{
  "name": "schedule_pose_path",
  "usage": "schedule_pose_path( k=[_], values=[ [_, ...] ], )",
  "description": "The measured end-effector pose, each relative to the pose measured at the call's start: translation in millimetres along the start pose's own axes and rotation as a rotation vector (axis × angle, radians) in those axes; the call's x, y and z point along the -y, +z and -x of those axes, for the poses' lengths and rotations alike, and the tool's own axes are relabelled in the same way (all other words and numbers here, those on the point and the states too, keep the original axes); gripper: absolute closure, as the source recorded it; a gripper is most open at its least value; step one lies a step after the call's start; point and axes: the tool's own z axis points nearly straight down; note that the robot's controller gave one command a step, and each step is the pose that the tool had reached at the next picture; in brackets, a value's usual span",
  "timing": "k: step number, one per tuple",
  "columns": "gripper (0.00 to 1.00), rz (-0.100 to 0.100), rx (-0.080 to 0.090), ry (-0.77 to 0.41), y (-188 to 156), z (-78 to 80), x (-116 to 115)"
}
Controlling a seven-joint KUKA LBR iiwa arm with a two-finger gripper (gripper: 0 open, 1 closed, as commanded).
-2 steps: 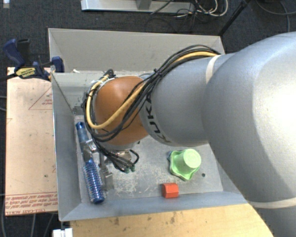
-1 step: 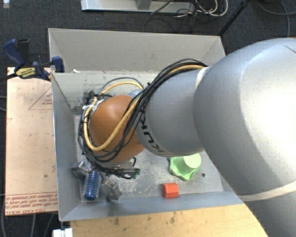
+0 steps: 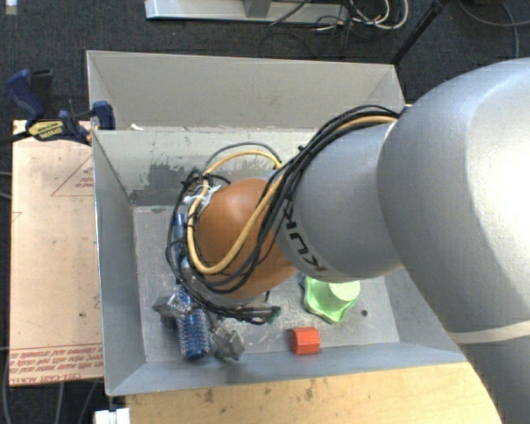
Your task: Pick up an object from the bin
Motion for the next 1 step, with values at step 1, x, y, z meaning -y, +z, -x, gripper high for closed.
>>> schedule_pose_path(
  k=[1],
  values=[
    [1.0, 0.007, -0.008, -0.002, 2.5, -1.0, -3.6]
  ],
)
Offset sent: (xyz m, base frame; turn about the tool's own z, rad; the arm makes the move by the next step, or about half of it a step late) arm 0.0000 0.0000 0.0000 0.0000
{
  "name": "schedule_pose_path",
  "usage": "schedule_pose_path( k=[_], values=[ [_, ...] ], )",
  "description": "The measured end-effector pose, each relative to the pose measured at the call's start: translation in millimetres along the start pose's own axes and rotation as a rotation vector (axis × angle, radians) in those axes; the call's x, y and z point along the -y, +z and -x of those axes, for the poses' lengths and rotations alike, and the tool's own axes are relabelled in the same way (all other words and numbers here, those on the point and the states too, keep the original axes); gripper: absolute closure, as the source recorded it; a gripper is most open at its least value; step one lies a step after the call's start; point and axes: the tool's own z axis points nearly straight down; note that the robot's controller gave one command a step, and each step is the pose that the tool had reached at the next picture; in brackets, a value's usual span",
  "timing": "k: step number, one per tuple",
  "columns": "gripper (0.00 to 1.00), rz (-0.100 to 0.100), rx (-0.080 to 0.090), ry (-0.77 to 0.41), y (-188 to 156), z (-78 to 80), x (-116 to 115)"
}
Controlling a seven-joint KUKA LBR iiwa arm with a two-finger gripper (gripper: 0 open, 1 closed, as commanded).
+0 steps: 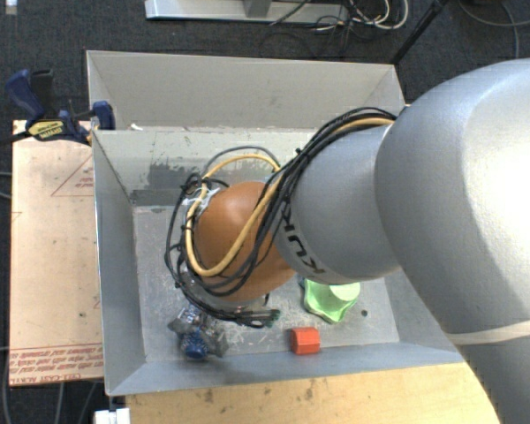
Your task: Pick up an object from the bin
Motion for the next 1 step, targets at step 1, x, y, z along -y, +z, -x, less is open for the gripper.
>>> schedule_pose_path(
  k=[1],
  values=[
    [1.0, -0.004, 0.005, -0.023, -151.4, -2.5, 11.9]
  ],
)
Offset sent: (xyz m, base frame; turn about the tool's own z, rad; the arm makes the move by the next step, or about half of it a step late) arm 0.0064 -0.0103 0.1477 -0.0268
